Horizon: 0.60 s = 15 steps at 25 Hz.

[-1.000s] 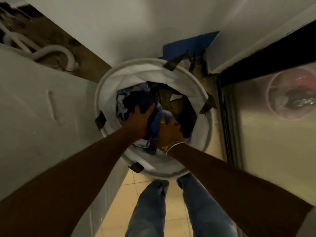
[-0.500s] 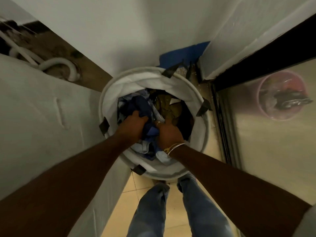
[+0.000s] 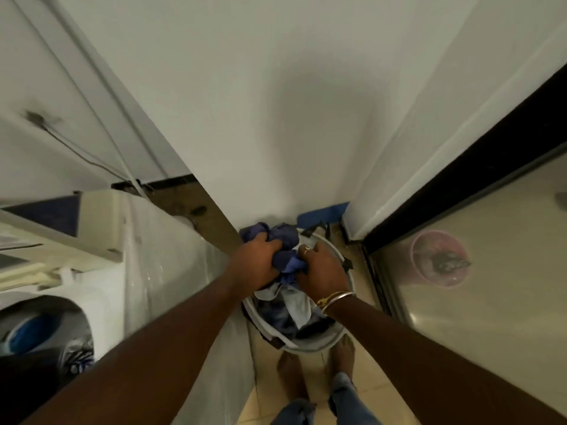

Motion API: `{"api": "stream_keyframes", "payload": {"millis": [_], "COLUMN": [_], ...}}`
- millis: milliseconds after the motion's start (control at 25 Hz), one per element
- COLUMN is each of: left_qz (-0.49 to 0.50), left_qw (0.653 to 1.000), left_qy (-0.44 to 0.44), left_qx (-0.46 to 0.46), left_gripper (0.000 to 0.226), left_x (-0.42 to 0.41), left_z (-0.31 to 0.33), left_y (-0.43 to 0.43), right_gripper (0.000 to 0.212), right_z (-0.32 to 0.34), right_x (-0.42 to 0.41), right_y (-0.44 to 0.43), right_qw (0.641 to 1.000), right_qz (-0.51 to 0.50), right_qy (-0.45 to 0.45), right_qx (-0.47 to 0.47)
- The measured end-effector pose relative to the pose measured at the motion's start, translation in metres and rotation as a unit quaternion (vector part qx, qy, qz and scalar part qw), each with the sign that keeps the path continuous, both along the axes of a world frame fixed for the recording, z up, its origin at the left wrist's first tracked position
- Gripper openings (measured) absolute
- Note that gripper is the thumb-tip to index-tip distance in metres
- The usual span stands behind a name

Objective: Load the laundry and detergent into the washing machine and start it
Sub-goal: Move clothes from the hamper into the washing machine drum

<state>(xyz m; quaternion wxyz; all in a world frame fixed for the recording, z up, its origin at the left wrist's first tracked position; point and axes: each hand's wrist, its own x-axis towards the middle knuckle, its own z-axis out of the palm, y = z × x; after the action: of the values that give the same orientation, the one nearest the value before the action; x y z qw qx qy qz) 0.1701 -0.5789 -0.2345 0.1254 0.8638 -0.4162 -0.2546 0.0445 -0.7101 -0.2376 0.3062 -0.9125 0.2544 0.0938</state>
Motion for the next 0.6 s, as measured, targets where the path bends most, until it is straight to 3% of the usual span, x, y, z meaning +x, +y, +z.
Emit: {"api": "stream_keyframes", "payload": {"millis": [320,600], "left_qz": [0.005,0.043], "left_qw": [0.995,0.974], "left_qy": [-0.073,-0.160], "left_qx": [-0.066,-0.153], "left_gripper": [0.039,0.028], "left_x": [0.007,-0.064], "left_z": [0.140,0.242], "left_y": [0.007,0.064], "right_gripper": [0.025,0.024], "right_z": [0.132,0.228], "right_x": [0.007,-0.054], "right_y": [-0.002,0.037], "right_qw": [0.989,0.962], "right_qz": [0.018,0.043], "right_qy": [-0.121,-0.236], "right_qx": [-0.083,-0.132]}}
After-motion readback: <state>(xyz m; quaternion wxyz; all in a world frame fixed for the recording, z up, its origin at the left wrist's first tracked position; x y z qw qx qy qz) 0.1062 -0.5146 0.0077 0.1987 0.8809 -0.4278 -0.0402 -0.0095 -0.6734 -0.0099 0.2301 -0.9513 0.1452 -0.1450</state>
